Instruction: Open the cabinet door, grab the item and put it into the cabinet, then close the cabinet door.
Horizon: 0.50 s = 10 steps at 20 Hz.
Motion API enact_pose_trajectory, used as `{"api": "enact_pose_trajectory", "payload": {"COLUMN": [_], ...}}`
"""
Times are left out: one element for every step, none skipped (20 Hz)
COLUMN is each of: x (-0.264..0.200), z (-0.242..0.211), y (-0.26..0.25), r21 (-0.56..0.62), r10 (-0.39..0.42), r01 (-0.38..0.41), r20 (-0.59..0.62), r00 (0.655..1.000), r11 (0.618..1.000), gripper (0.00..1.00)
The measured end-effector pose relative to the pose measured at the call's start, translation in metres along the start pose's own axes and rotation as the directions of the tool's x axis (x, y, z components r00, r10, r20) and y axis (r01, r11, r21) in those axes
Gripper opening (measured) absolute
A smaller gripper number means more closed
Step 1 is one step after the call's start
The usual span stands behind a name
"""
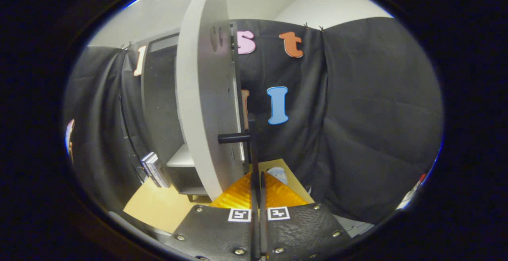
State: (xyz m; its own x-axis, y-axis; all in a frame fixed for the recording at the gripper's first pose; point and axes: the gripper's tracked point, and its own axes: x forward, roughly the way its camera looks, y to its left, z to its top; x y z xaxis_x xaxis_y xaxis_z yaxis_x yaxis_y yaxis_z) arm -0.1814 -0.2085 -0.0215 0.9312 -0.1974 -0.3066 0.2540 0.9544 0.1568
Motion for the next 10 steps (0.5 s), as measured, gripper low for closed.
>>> {"api": "enact_pose_trajectory", "payload": {"x": [0.000, -0.001, -0.004, -0.006, -0.008, -0.011, -0.013, -0.013, -0.014, -0.016], "z": [-0.002, -0.004, -0.006, -0.004, -0.004, -0.003, -0.003, -0.004, -0.006, -0.005], "y": [-0.007, -0.013, -0.025, -0.034, -0.038, -0.037, -0.033, -0.033, -0.036, -0.034], "r21": [-0.016, -0.038, -0.058, -0.065, -0.059, -0.042, -0.027, -0.026, -0.027, -0.025], "r10": [-0.008, -0.027, -0.052, -0.078, -0.094, -0.093, -0.091, -0.102, -0.106, -0.106], "r01": [0.008, 0.026, 0.051, 0.078, 0.094, 0.093, 0.092, 0.102, 0.106, 0.107], "r20": [-0.003, -0.008, -0.007, -0.002, 0.001, 0.007, 0.014, 0.014, 0.012, 0.016], "r00": [1.000, 1.000, 0.999, 0.997, 0.996, 0.996, 0.996, 0.995, 0.994, 0.994], "r11": [1.000, 0.999, 0.997, 0.995, 0.994, 0.995, 0.995, 0.994, 0.994, 0.994], "gripper": [0.01, 0.01, 0.01, 0.01, 0.01, 0.01, 0.01, 0.01, 0.01, 0.01]}}
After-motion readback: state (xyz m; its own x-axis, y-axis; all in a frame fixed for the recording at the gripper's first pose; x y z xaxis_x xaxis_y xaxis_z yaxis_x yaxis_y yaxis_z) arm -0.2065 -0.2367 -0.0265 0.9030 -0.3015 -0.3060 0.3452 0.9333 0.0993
